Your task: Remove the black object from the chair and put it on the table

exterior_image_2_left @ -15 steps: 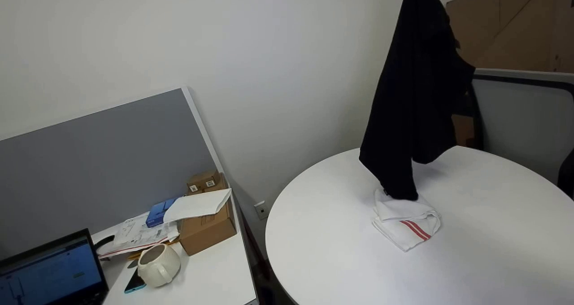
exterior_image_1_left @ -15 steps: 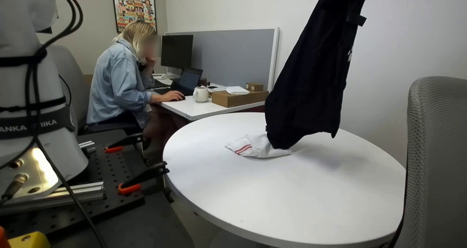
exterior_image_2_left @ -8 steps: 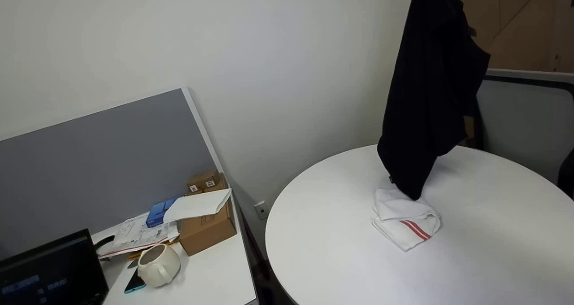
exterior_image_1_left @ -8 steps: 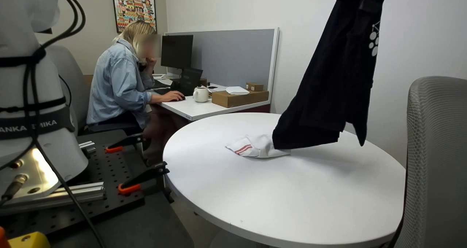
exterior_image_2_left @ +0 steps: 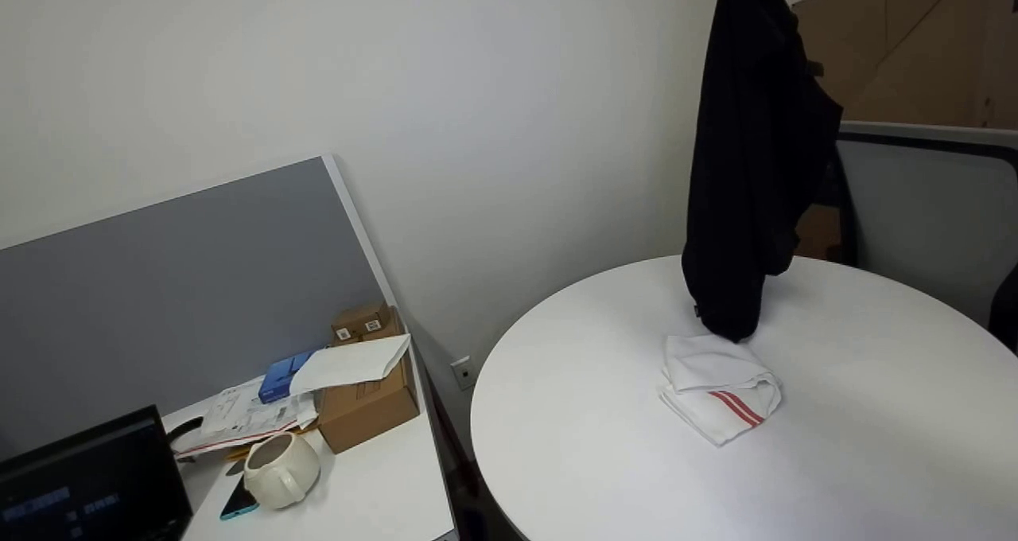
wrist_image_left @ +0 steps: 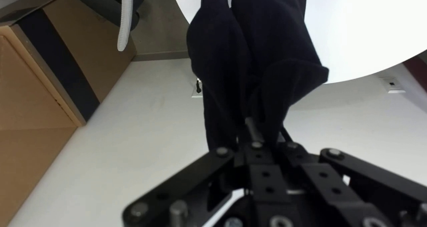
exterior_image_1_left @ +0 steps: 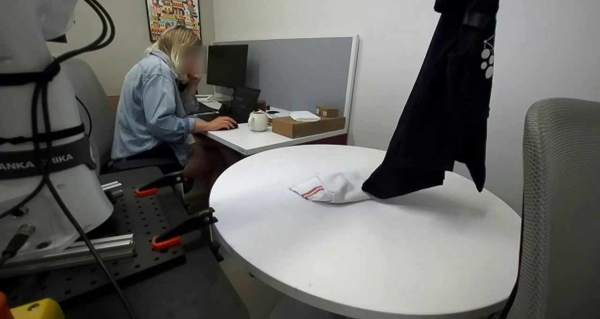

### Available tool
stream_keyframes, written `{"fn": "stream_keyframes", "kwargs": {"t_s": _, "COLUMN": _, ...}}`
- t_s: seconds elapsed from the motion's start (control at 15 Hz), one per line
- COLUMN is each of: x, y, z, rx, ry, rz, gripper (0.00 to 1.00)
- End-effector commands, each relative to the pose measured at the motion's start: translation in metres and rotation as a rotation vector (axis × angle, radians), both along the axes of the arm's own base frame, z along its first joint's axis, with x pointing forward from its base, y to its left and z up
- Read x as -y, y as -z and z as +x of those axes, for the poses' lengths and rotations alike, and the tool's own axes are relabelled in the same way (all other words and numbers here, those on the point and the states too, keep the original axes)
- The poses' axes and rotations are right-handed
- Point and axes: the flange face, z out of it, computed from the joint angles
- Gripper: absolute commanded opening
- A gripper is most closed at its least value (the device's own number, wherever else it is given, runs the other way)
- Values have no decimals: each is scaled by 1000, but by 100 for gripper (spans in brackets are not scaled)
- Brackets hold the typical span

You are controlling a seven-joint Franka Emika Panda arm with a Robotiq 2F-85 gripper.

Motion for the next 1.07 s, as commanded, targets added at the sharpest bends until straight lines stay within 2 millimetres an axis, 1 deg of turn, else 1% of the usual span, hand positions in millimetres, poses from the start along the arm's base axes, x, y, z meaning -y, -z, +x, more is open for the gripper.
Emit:
{"fn": "stream_keyframes", "kwargs": {"t_s": 0.0, "x": -12, "y": 20, "z": 23, "rx": 15, "ry": 23, "rz": -34, "gripper": 1}}
{"fn": "stream_keyframes", "kwargs": {"t_s": 0.2, "x": -11, "y": 52, "z": 41, "rx": -17, "ry": 10, "rz": -37, "gripper": 1}}
{"fn": "stream_keyframes", "kwargs": {"t_s": 0.33, "x": -5, "y": 74, "z": 52, "rx": -37, "ry": -3, "rz": -33, "gripper": 1}}
{"fn": "stream_keyframes", "kwargs": {"t_s": 0.53, "x": 3, "y": 113, "z": 66, "rx": -85, "ry": -30, "rz": -45, "gripper": 1}}
{"fn": "stream_keyframes", "kwargs": {"t_s": 0.73, "x": 5, "y": 150, "z": 78, "rx": -154, "ry": -86, "rz": -67, "gripper": 1}}
{"fn": "stream_keyframes", "kwargs": {"t_s": 1.0, "x": 4, "y": 182, "z": 87, "rx": -206, "ry": -152, "rz": -68, "gripper": 1}}
